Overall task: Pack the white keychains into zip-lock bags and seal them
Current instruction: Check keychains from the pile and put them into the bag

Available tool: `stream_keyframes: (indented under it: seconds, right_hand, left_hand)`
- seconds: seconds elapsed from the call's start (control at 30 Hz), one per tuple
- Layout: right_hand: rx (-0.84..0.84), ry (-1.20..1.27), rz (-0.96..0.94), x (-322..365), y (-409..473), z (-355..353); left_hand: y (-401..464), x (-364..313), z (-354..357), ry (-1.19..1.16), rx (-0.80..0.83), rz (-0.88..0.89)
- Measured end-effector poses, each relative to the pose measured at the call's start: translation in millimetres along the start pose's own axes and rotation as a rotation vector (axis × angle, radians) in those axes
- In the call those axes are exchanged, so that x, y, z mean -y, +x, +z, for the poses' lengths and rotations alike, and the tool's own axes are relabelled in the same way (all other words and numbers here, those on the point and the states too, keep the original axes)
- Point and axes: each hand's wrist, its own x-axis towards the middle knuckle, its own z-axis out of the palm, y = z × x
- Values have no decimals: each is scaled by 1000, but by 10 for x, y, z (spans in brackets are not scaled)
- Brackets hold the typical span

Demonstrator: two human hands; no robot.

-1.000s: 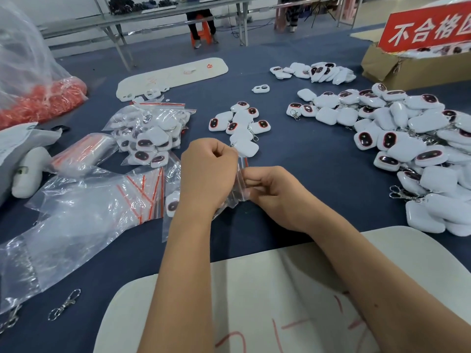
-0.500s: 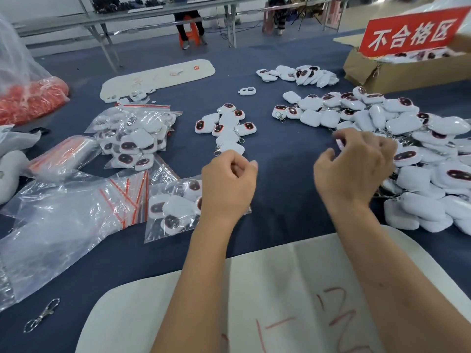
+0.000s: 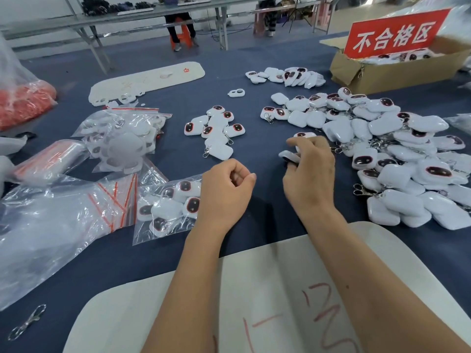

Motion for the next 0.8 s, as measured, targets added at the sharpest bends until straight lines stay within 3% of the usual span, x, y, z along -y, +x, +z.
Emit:
stream_keyframes:
  seconds: [0.13,0.23,0.3,0.43,0.8]
  right_hand:
    - [-59,252,-108,91,-35,29]
    - [195,707,59,193,-75,91]
    - [377,851,59,206,-101,137]
    - [559,838,7,177,-104,177]
    - [550,884,27,169,-117,166]
  left_hand:
    - [10,-18,-38,-143,-55,-56]
    - [21,-47,-95,-335,-104,-134]
    - [38,-23,-139,-364,-111,-139]
    - [49,80,-246,-300,-48,-118]
    - [32,95,-355,-454,55,-241]
